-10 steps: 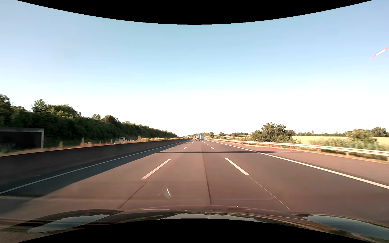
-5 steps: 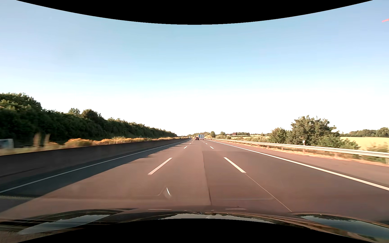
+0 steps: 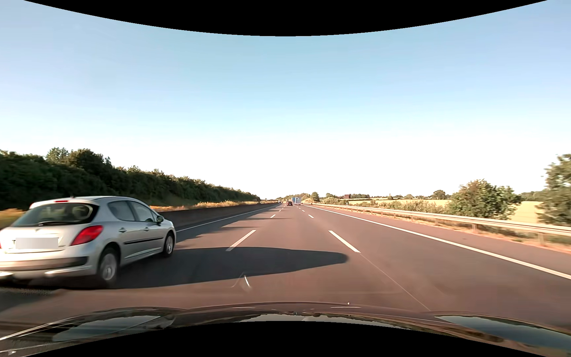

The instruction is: Follow the waypoints while adhering to traffic rules and regulations

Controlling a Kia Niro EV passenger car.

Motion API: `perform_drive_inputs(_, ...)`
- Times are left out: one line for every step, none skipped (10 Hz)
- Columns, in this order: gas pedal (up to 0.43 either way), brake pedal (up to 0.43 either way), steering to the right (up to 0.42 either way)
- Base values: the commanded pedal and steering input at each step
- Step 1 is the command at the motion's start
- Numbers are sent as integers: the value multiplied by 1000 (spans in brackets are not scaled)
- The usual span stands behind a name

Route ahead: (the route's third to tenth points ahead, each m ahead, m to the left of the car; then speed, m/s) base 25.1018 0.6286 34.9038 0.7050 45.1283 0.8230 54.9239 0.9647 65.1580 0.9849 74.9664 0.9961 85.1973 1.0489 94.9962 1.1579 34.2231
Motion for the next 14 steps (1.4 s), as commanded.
perform_drive_inputs(0, 0, -3)
perform_drive_inputs(0, 0, -2)
perform_drive_inputs(0, 0, -2)
perform_drive_inputs(0, 0, -2)
perform_drive_inputs(0, 0, -2)
perform_drive_inputs(0, 0, -2)
perform_drive_inputs(0, 0, -2)
perform_drive_inputs(0, 0, -2)
perform_drive_inputs(0, 0, -2)
perform_drive_inputs(0, 0, -2)
perform_drive_inputs(0, 0, -3)
perform_drive_inputs(20, 0, -3)
perform_drive_inputs(87, 0, -3)
perform_drive_inputs(228, 0, -4)
